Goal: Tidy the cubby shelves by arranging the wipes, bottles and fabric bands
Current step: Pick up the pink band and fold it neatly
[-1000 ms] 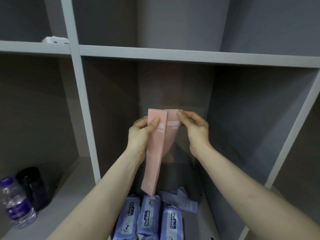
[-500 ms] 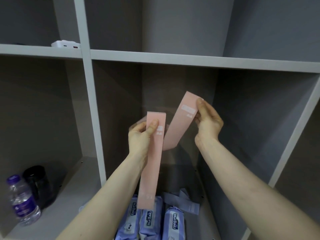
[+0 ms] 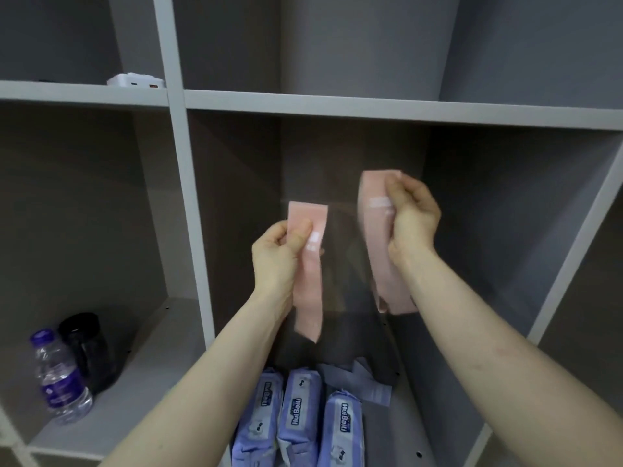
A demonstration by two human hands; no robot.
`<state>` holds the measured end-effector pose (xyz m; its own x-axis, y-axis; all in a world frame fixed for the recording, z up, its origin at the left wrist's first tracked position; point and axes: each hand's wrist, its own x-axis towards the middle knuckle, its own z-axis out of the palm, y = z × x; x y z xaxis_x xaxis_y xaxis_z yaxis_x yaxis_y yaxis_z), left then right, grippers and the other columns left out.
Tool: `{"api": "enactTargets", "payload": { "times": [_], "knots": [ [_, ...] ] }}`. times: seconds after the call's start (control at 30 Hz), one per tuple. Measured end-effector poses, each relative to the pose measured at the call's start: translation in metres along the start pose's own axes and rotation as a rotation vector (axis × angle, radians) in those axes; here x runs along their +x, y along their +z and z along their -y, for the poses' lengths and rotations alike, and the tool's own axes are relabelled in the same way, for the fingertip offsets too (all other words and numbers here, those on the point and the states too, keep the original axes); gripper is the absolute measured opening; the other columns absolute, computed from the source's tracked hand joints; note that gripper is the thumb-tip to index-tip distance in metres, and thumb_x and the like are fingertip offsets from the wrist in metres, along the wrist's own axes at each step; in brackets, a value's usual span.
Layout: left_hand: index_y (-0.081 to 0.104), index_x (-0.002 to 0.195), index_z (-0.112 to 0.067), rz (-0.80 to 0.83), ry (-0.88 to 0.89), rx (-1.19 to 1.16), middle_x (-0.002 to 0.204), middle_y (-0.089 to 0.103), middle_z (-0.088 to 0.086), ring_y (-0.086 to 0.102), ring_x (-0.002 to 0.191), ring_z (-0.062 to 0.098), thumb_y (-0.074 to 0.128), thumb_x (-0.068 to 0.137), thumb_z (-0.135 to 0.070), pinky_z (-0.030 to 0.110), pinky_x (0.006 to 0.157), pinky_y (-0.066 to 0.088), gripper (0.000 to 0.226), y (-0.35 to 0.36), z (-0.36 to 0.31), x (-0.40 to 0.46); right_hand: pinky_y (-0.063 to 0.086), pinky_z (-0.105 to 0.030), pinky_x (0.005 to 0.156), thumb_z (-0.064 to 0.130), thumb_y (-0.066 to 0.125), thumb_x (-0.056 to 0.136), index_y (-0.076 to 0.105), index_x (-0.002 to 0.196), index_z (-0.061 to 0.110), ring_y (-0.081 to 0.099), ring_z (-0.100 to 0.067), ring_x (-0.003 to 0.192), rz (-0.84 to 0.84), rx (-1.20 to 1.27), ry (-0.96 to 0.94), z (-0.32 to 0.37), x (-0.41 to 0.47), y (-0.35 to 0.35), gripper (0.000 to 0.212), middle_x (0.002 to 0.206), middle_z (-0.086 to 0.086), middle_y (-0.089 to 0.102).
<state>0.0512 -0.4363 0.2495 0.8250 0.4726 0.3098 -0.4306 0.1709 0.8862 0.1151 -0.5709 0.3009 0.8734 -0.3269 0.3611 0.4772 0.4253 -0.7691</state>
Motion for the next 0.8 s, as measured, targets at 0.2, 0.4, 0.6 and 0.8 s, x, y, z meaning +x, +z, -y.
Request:
{"api": "enactTargets", "payload": {
  "times": [0.2, 0.4, 0.6, 0.8],
  "knots": [
    [0.062, 0.096, -0.001, 0.103, 0.027, -0.069, 0.074, 0.058, 0.012, 0.053, 0.062, 0.015, 0.058, 0.092, -0.019, 0.025, 0.058, 0.046, 0.019, 0.025, -0.001, -0.016, 0.056, -0.029, 0.073, 0.007, 0.069, 0.08, 0.07, 0.072, 0.021, 0.068, -0.016, 0.077, 0.156, -0.102, 0.106, -0.016, -0.033, -0.003, 0.016, 0.074, 0.003, 0.071],
    [0.062, 0.094, -0.004, 0.06, 0.004, -0.09, 0.076, 0.066, 0.006, 0.064, 0.07, 0.017, 0.059, 0.091, -0.022, 0.031, 0.068, 0.055, 0.018, 0.036, 0.008, -0.022, 0.06, -0.034, 0.066, 0.008, 0.066, 0.083, 0.072, 0.081, 0.02, 0.07, -0.022, 0.073, 0.183, 0.008, 0.321, -0.02, -0.056, -0.003, 0.013, 0.081, -0.006, 0.072],
    [0.058, 0.1, -0.003, -0.031, 0.1, -0.057, 0.066, 0.067, 0.0, 0.064, 0.062, 0.01, 0.062, 0.089, -0.021, 0.02, 0.062, 0.054, 0.022, 0.03, 0.005, -0.017, 0.059, -0.03, 0.061, 0.008, 0.064, 0.084, 0.072, 0.083, 0.017, 0.07, -0.019, 0.072, 0.219, 0.178, 0.355, -0.02, -0.061, -0.005, 0.013, 0.082, -0.004, 0.073],
    [0.055, 0.114, -0.014, -0.019, 0.125, 0.005, 0.063, 0.071, -0.004, 0.07, 0.071, 0.012, 0.064, 0.088, -0.02, 0.028, 0.075, 0.057, 0.028, 0.028, 0.001, -0.016, 0.059, -0.028, 0.063, 0.009, 0.062, 0.085, 0.072, 0.089, 0.016, 0.071, -0.018, 0.075, 0.263, 0.128, 0.313, -0.019, -0.062, -0.008, 0.013, 0.081, -0.002, 0.074]
  ]
}}
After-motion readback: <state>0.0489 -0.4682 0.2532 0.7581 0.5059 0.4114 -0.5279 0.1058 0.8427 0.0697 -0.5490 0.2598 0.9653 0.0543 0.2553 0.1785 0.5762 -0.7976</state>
